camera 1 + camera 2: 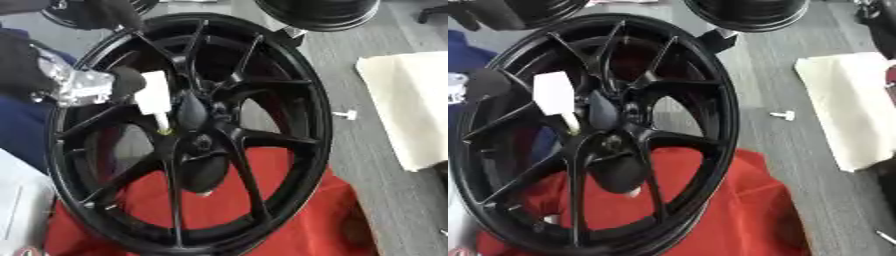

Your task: Pull the pin out of the wheel hub.

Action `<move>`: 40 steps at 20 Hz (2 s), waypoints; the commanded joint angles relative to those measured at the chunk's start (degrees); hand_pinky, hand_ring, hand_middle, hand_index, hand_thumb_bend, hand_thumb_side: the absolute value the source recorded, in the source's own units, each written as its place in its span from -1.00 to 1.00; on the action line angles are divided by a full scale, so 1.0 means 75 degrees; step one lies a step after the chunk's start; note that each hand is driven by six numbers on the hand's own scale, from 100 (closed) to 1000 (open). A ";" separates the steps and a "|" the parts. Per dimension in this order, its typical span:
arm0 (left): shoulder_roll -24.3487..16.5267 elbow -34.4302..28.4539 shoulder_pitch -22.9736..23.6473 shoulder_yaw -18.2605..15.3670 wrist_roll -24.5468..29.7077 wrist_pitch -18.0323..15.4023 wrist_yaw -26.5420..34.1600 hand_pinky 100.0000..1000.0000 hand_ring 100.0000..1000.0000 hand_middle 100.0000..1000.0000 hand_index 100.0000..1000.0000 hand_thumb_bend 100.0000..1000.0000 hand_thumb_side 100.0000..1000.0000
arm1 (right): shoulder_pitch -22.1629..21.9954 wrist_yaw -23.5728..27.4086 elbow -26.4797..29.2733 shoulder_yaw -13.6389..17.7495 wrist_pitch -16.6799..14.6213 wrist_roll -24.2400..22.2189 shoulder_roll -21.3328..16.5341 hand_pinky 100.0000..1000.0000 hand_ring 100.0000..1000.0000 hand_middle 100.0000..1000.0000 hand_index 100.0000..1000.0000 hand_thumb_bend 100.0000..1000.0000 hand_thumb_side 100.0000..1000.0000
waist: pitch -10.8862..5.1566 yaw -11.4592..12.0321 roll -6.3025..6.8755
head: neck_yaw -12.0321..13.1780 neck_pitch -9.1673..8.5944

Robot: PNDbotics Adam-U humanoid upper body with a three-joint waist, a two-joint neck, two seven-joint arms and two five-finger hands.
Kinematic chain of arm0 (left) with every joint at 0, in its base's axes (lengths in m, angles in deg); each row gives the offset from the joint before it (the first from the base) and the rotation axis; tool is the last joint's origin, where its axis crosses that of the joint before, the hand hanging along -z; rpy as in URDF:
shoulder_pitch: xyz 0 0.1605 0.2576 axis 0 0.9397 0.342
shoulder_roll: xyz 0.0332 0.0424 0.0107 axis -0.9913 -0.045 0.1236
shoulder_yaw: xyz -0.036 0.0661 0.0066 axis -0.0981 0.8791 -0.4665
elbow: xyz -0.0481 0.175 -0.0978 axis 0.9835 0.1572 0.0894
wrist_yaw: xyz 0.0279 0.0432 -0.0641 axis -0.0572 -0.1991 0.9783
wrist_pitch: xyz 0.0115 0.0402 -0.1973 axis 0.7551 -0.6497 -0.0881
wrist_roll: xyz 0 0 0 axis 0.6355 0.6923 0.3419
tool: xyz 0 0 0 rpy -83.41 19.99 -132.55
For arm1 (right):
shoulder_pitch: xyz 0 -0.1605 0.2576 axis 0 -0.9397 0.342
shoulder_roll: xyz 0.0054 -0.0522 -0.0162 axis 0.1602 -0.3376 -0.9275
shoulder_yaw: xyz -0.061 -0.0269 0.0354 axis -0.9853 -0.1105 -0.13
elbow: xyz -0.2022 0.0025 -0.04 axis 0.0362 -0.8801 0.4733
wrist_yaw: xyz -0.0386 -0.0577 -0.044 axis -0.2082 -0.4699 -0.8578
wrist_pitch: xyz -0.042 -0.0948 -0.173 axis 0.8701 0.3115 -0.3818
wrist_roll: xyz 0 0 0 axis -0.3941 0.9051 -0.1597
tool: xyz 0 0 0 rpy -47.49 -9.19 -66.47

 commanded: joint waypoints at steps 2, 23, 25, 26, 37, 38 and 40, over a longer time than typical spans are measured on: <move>0.0086 0.0013 -0.0219 0.0082 0.0574 0.0735 -0.0158 0.74 0.76 0.59 0.74 -0.06 0.14 | 0.0095 0.0044 0.0028 0.0054 -0.0001 -0.0028 -0.0212 0.52 0.11 0.01 0.28 -1.00 -0.02 | -0.0117 -0.0028 -0.0006 | 0.0043 -0.0104; 0.0430 0.1292 0.0035 0.0238 0.1005 0.0223 -0.1766 0.77 0.78 0.63 0.71 -0.21 -0.24 | 0.0194 0.0013 0.0116 0.0040 0.0026 -0.0083 -0.0074 0.52 0.10 0.00 0.27 -1.00 -0.02 | 0.0342 -0.0191 -0.0069 | 0.0076 -0.0258; 0.0422 0.1330 0.0081 0.0268 0.1080 0.0214 -0.1718 0.76 0.76 0.62 0.70 -0.20 -0.23 | 0.0199 0.0006 0.0124 0.0042 0.0028 -0.0082 -0.0060 0.52 0.10 0.00 0.27 -1.00 -0.01 | 0.0383 -0.0194 -0.0073 | 0.0080 -0.0263; 0.0424 0.1341 0.0096 0.0280 0.1139 0.0220 -0.1679 0.76 0.75 0.62 0.70 -0.20 -0.22 | 0.0204 0.0003 0.0124 0.0042 0.0033 -0.0082 -0.0053 0.52 0.10 0.00 0.27 -1.00 -0.01 | 0.0401 -0.0195 -0.0075 | 0.0081 -0.0270; 0.0565 0.1621 0.0082 0.0369 0.1486 0.0052 -0.1922 0.72 0.70 0.55 0.64 -0.14 -0.29 | 0.0257 0.0054 0.0064 0.0107 0.0078 0.0065 -0.0002 0.52 0.10 -0.01 0.26 -1.00 -0.01 | 0.0465 -0.0222 -0.0086 | 0.0085 -0.0760; 0.0572 0.1617 0.0074 0.0373 0.1511 0.0032 -0.1956 0.72 0.68 0.54 0.64 -0.15 -0.31 | 0.0258 0.0055 0.0062 0.0105 0.0079 0.0063 -0.0001 0.52 0.09 -0.01 0.26 -1.00 -0.01 | 0.0465 -0.0222 -0.0087 | 0.0095 -0.0789; 0.0574 0.1600 0.0060 0.0383 0.1556 -0.0006 -0.2037 0.70 0.66 0.51 0.62 -0.16 -0.34 | 0.0257 0.0055 0.0056 0.0098 0.0082 0.0054 0.0004 0.52 0.09 -0.01 0.26 -1.00 -0.01 | 0.0467 -0.0221 -0.0090 | 0.0101 -0.0839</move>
